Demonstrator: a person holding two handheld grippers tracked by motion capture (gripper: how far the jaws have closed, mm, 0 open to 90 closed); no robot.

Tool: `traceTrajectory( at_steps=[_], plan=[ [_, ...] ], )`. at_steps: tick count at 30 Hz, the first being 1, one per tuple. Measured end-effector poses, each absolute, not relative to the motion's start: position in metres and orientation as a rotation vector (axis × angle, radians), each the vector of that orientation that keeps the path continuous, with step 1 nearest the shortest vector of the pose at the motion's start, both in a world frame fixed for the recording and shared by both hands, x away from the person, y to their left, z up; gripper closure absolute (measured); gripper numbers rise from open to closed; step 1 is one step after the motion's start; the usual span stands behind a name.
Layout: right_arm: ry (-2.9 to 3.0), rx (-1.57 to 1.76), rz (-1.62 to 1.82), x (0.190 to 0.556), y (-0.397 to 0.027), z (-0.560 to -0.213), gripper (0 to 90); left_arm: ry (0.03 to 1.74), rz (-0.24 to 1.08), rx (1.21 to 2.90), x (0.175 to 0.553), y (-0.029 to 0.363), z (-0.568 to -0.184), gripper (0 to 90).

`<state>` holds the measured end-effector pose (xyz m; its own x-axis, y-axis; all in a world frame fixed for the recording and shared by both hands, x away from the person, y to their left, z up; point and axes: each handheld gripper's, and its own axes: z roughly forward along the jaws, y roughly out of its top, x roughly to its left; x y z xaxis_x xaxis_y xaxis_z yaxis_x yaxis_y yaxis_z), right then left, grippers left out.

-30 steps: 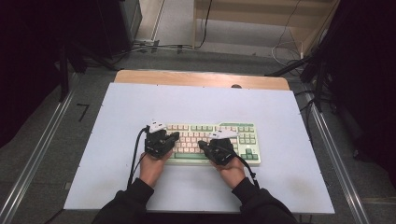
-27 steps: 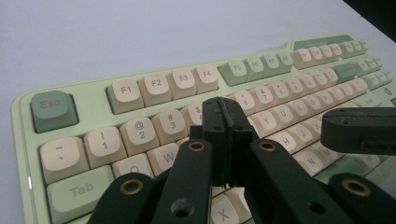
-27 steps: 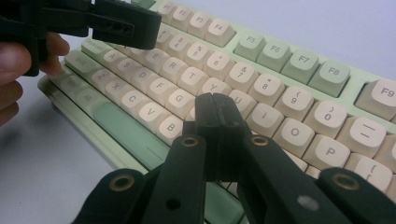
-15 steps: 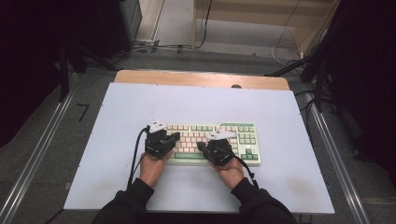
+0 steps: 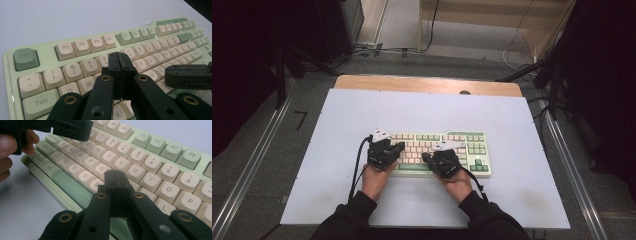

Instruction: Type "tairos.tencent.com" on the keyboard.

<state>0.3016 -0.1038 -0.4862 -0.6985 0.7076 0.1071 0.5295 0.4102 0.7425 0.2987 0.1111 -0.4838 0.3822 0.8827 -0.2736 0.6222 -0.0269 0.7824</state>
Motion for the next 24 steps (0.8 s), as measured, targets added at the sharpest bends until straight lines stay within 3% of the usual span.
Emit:
traceTrajectory(
  at_steps=[24],
  plan=[
    [2.407,1.112,1.187,0.302,-0.1096,-0.481,87.6,1.317,0.354,1.743,0.2992,0.1075,-0.4842,90.0]
  ],
)
